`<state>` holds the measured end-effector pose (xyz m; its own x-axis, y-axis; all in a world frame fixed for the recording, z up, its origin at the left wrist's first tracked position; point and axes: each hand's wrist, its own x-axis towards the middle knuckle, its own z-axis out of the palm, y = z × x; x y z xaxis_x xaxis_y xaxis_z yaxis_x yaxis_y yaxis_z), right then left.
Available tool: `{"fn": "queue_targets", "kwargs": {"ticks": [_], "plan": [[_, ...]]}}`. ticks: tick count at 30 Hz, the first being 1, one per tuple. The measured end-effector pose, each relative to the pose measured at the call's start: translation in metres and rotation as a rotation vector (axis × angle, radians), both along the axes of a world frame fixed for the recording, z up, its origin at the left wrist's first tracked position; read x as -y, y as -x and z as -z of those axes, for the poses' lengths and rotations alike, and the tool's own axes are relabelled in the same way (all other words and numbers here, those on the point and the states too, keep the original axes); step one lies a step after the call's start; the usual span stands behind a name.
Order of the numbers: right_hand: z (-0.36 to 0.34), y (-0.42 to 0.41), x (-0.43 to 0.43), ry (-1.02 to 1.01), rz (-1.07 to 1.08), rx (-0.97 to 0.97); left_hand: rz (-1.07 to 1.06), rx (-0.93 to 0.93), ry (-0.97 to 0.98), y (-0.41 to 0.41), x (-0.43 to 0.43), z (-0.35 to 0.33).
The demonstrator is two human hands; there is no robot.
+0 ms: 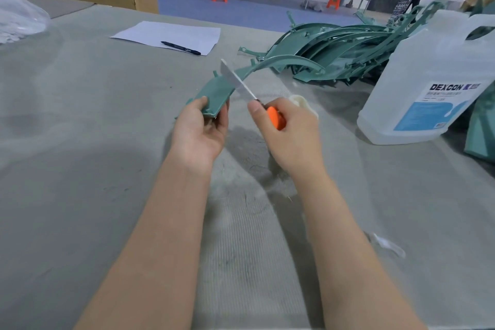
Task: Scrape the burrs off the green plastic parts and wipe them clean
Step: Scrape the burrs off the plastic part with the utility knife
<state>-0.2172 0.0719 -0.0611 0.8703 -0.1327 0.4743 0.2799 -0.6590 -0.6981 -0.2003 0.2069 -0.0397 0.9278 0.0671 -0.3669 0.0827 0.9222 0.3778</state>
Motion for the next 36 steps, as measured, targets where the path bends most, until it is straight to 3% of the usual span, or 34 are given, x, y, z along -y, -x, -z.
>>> {"fn": "queue_targets", "kwargs": {"ticks": [9, 15, 29, 36], "plan": [[0.004, -0.001, -0.004, 0.114, 0.066, -0.032, -0.011, 0.016, -0.043, -0.001, 0.003, 0.002], [0.001, -0.002, 0.000, 0.046, 0.097, 0.022, 0.026, 0.006, -0.097, -0.001, 0.004, 0.003], [0.004, -0.014, 0.028, -0.037, 0.258, -0.075, 0.013, -0.015, -0.186, -0.002, 0.005, 0.003], [0.000, -0.004, 0.010, -0.074, 0.068, -0.005, -0.046, -0.022, -0.085, -0.003, 0.002, 0.003]]}}
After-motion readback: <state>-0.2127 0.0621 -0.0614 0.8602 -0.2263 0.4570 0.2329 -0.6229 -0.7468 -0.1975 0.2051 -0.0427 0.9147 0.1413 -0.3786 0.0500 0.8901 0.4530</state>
